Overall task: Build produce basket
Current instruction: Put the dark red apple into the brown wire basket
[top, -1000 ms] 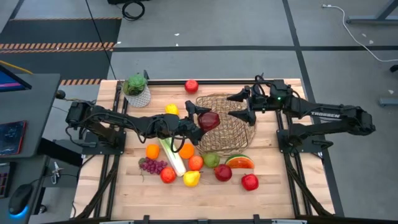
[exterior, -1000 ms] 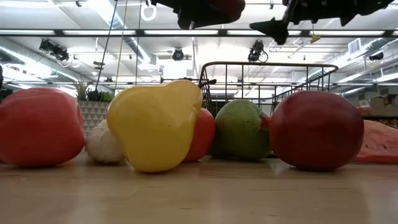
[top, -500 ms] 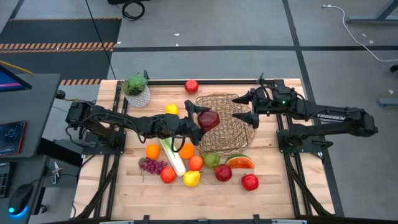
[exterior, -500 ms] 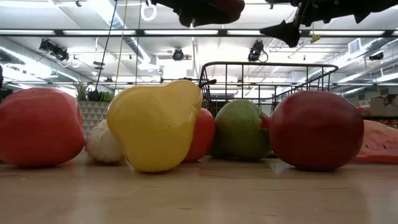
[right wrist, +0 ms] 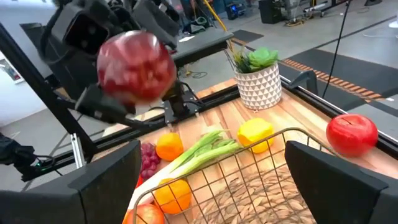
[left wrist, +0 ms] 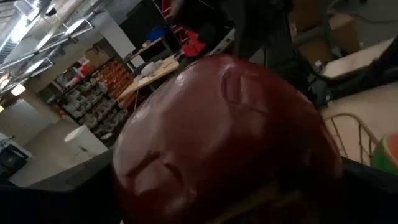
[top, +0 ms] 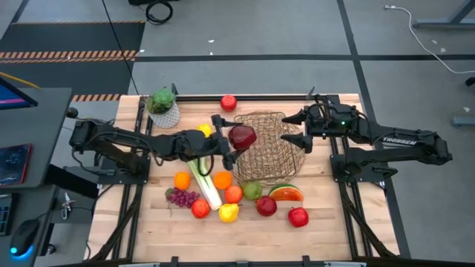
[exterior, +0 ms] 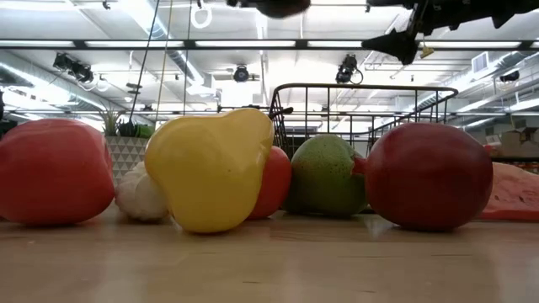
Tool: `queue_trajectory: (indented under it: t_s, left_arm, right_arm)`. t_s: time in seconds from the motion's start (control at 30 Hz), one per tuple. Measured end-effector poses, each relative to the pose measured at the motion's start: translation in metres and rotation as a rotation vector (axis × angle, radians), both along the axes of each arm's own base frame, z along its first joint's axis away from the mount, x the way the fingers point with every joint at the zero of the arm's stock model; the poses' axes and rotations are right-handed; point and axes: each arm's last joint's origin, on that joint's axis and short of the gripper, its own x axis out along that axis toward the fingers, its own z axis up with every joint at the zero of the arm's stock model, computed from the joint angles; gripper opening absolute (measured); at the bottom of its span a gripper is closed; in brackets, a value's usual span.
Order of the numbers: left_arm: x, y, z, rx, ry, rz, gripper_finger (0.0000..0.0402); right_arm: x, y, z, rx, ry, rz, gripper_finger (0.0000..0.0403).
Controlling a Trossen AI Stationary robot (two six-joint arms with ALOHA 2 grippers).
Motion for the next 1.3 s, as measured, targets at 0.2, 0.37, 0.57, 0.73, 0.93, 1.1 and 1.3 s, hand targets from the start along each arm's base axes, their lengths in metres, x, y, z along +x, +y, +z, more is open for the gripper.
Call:
queue_trajectory:
  t_s: [0.2, 0.37, 0.57, 0.73, 0.93, 1.1, 1.3]
  left_arm:
    - [-0.016, 0.006, 0.017, -0.148, -0.069, -0.043, 0.0400]
    - [-0.017, 0.020, 0.013, -0.300, -0.051, -0.110, 0.0400]
    - [-0.010, 0.033, 0.005, -0.452, -0.025, -0.254, 0.0400]
    - [-0.011, 0.044, 0.005, -0.476, -0.006, -0.376, 0.0400]
    - [-0.013, 0.057, 0.012, -0.527, -0.037, -0.584, 0.0400]
    - [-0.015, 0.060, 0.020, -0.540, -0.098, -0.677, 0.0400]
    - [-0.016, 0.061, 0.025, -0.558, -0.125, -0.758, 0.0400]
  right_arm:
    - [-0.011, 0.002, 0.007, -0.036, -0.041, -0.039, 0.0400]
    - [-0.012, 0.001, 0.007, -0.046, -0.042, -0.075, 0.0400]
    - [-0.012, 0.001, 0.008, -0.047, -0.045, -0.076, 0.0400]
    - [-0.012, 0.000, 0.008, -0.057, -0.051, -0.079, 0.0400]
    - [-0.012, 0.000, 0.009, -0.069, -0.057, -0.078, 0.0400]
    - [-0.011, 0.000, 0.009, -0.077, -0.055, -0.077, 0.0400]
    - [-0.011, 0.000, 0.009, -0.079, -0.054, -0.077, 0.0400]
